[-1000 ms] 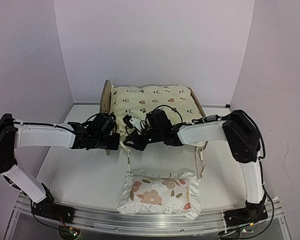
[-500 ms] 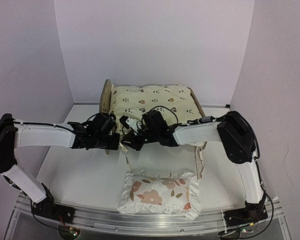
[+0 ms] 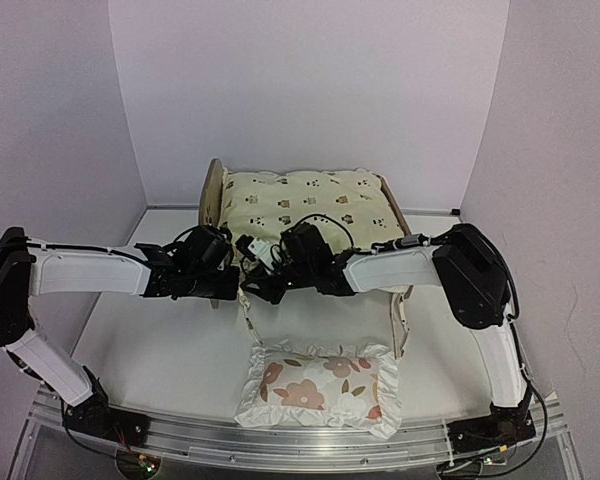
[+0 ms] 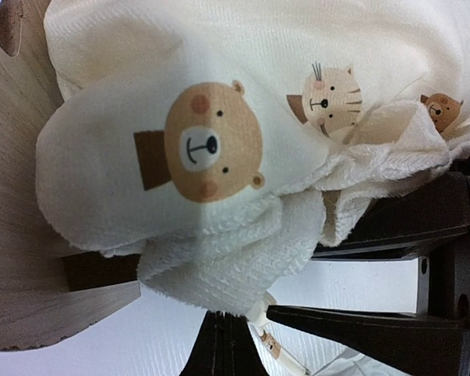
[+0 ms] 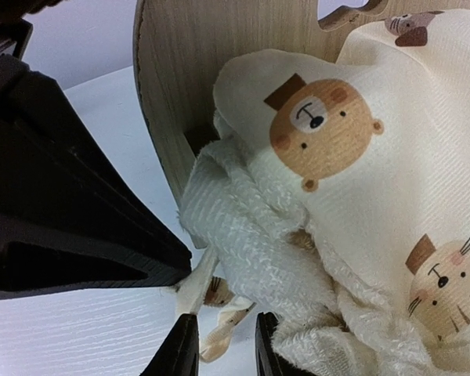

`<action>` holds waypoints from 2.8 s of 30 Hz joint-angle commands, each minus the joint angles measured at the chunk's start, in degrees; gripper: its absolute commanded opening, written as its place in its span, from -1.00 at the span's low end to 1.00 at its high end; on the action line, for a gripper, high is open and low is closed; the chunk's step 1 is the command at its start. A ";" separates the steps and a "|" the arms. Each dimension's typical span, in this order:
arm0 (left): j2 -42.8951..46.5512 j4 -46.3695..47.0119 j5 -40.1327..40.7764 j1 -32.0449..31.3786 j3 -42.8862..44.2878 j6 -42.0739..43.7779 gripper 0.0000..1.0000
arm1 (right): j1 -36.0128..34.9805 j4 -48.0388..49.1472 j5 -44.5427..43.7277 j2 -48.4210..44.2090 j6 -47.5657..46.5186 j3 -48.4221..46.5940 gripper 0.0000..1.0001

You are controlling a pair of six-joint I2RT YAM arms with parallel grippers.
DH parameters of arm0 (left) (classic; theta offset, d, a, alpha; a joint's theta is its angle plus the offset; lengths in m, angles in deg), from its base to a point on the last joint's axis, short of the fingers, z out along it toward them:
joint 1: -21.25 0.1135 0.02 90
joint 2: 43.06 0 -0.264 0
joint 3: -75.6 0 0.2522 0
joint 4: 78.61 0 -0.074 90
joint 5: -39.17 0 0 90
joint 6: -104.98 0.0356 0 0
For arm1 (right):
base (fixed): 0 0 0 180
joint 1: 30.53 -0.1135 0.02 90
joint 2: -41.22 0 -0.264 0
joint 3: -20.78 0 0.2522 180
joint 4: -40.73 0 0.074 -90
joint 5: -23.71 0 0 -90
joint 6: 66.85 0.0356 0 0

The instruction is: Set up the pet bed

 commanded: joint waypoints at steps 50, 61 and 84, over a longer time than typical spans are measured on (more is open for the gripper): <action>1.66 -2.20 -2.33 0.24 2.37 1.61 -1.00 | -2.08 5.49 -11.84 -0.24 -0.71 2.94 -0.65; 1.70 -2.35 -3.12 0.25 2.73 2.06 -1.00 | -2.06 5.49 -8.15 1.31 1.16 0.79 -0.56; 3.04 -6.31 -6.44 0.39 5.78 2.99 -1.00 | -2.08 5.49 0.76 2.52 1.88 -2.18 -0.14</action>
